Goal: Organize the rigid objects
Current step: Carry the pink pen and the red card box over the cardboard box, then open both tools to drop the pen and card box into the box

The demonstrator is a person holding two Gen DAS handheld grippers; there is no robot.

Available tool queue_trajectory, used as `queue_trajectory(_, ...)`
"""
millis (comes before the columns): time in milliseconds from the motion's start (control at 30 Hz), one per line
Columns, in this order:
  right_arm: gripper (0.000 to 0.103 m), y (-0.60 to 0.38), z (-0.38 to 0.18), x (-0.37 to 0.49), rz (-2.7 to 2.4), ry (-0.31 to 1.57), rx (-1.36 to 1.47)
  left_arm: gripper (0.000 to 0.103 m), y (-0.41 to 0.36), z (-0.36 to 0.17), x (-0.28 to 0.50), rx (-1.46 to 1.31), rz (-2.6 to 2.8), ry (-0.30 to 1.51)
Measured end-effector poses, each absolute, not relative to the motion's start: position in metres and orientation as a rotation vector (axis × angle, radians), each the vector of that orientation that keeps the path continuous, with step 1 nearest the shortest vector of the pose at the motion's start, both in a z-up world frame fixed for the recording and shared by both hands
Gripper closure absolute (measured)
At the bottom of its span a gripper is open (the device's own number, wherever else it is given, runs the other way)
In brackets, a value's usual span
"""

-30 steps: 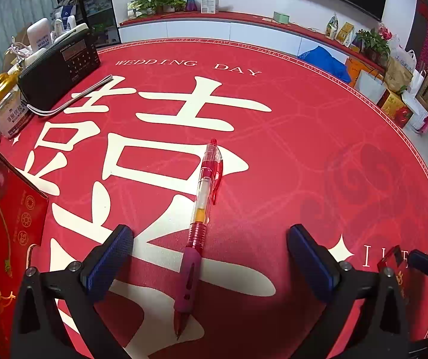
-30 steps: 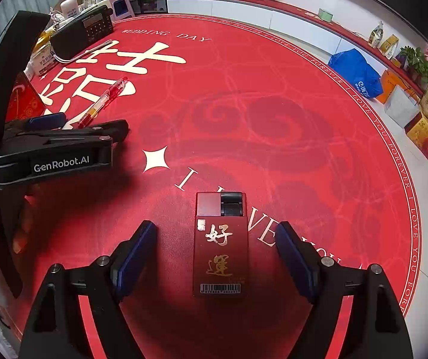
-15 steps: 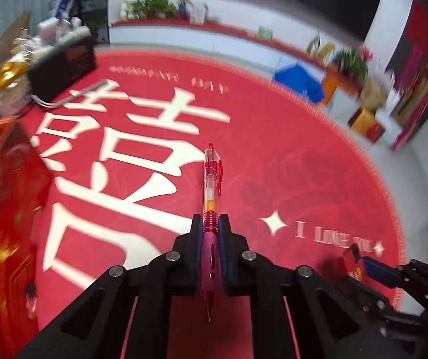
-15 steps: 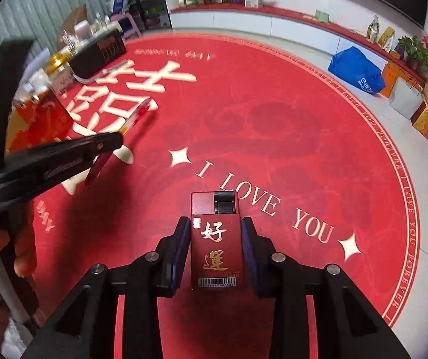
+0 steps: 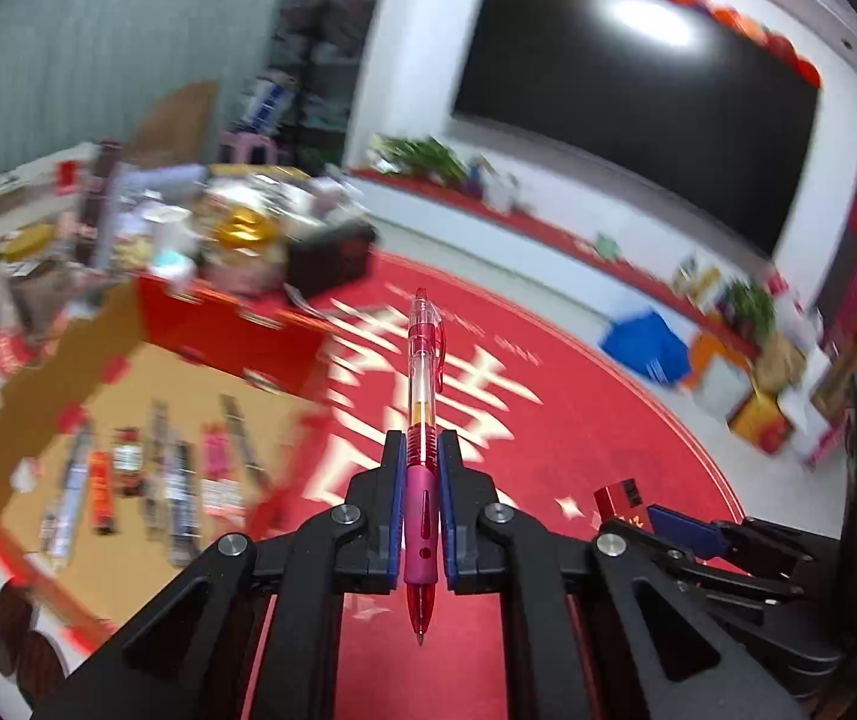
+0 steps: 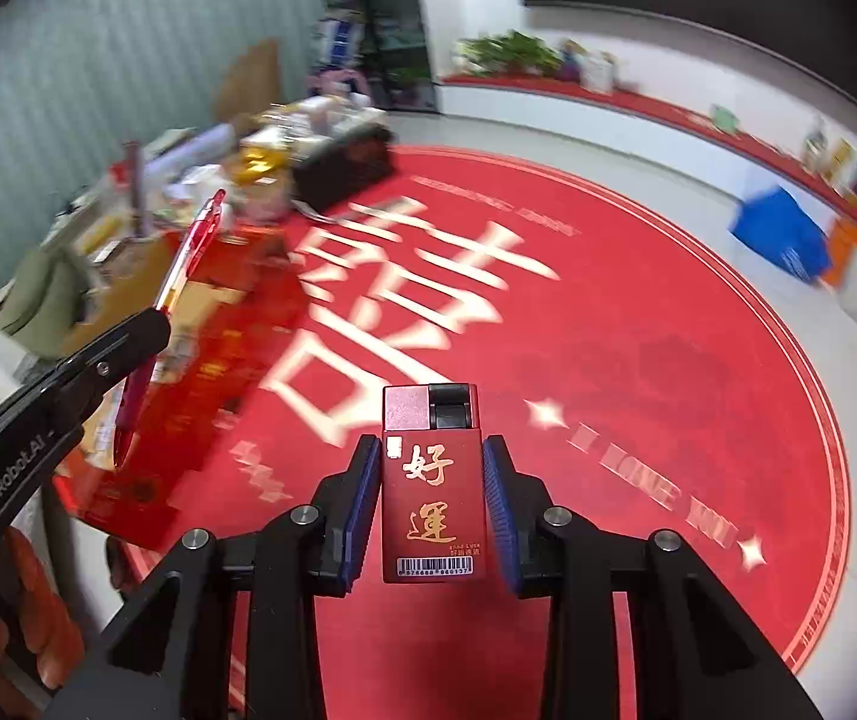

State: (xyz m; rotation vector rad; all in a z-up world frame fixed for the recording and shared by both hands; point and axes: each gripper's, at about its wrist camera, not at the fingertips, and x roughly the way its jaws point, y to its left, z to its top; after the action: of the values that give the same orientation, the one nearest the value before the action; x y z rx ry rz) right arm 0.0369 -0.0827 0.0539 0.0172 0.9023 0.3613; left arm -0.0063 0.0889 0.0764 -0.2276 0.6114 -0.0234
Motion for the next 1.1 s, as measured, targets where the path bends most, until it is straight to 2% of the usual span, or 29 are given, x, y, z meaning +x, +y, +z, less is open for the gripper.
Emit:
queue_trajectory(167, 0.067, -0.02, 0.076, 0.039, 0.49, 0.854, -0.038, 0.092, 0.143, 0.095, -0.029, -0.249, 0.128, 0.535)
queue_trajectory(367, 0.067, 0.06, 0.084, 0.043, 0.639, 0.839, -0.103, 0.093, 0.209, 0.085, -0.043, -0.299, 0.3, 0.541)
queue_trajectory(600, 0.067, 0.128, 0.055, 0.062, 0.693, 0.908, -0.167, 0.093, 0.248, 0.053, -0.031, -0.312, 0.389, 0.618)
queue_trajectory(933, 0.067, 0.146, 0.014, 0.084, 0.644, 0.987, -0.265, 0.092, 0.254, 0.011, 0.001, -0.306, 0.388, 0.747)
queue_trajectory(1000, 0.066, 0.147, 0.013, 0.083, 0.667, 0.991, -0.285, 0.082, 0.249, 0.007, 0.004, -0.281, 0.394, 0.765)
queue_trajectory(1033, 0.057, 0.147, 0.015, 0.082, 0.632, 0.967, -0.321, 0.07, 0.248, 0.007, 0.004, -0.266, 0.416, 0.762)
queue_trajectory(1067, 0.046, 0.145, 0.017, 0.081, 0.604, 0.944, -0.345, 0.05, 0.248, 0.007, 0.002, -0.243, 0.466, 0.75)
queue_trajectory(1100, 0.04, 0.142, 0.02, 0.081, 0.57, 0.908, -0.37, 0.038, 0.25, 0.008, 0.0, -0.235, 0.498, 0.74)
